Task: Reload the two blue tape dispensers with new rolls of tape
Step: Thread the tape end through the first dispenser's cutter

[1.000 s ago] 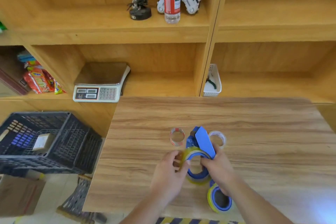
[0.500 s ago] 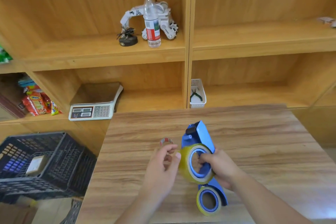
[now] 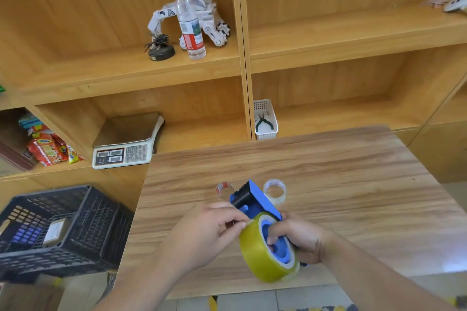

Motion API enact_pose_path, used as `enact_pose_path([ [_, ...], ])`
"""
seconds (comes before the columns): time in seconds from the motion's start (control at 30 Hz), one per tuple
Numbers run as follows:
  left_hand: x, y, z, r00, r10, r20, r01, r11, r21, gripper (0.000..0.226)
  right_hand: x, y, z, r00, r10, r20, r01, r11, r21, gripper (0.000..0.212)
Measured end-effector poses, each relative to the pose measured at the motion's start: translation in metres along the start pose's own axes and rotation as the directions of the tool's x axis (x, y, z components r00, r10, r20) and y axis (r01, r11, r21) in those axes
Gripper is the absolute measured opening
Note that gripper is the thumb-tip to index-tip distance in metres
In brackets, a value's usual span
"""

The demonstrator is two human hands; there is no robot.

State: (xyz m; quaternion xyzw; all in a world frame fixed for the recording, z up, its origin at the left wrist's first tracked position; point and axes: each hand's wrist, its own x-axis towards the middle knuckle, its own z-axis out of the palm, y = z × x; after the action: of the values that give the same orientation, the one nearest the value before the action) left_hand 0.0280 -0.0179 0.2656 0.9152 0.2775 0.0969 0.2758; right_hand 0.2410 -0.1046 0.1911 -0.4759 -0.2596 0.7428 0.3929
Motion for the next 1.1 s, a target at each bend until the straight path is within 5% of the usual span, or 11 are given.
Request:
enact_pose_path([
  [0.1,0.0,0.008,-0.004,0.995,0.039,0.086,-0.048,0.994,0.097,0.022,0.002,0.008,-0.006,0.998,0.048,0.045,-0.046,0.998,-0.035,0.038],
  [0.23,0.008,0.021,-0.013,0.982,0.066,0.175,-0.093,0.984,0.152,0.018,-0.001,0.01,-0.007,0.993,0.055,0.105,-0.052,0.998,-0.028,0.024],
  [0.63,0.067,0.053,-0.033,0.881,0.171,0.442,-0.318,0.905,0.283,0.019,-0.01,0.002,-0.022,0.953,0.179,0.245,-0.188,0.982,0.012,0.03],
  [0.87,0.09,0.049,-0.029,0.887,0.218,0.407,-0.334,0.911,0.24,0.018,-0.011,0.006,-0.026,0.956,0.189,0.226,-0.199,0.98,0.021,0.037],
  [1.1,0.087,0.037,-0.028,0.926,0.307,0.217,-0.353,0.91,0.216,0.014,-0.012,0.0,-0.033,0.97,0.08,0.231,-0.115,0.984,0.139,0.028],
])
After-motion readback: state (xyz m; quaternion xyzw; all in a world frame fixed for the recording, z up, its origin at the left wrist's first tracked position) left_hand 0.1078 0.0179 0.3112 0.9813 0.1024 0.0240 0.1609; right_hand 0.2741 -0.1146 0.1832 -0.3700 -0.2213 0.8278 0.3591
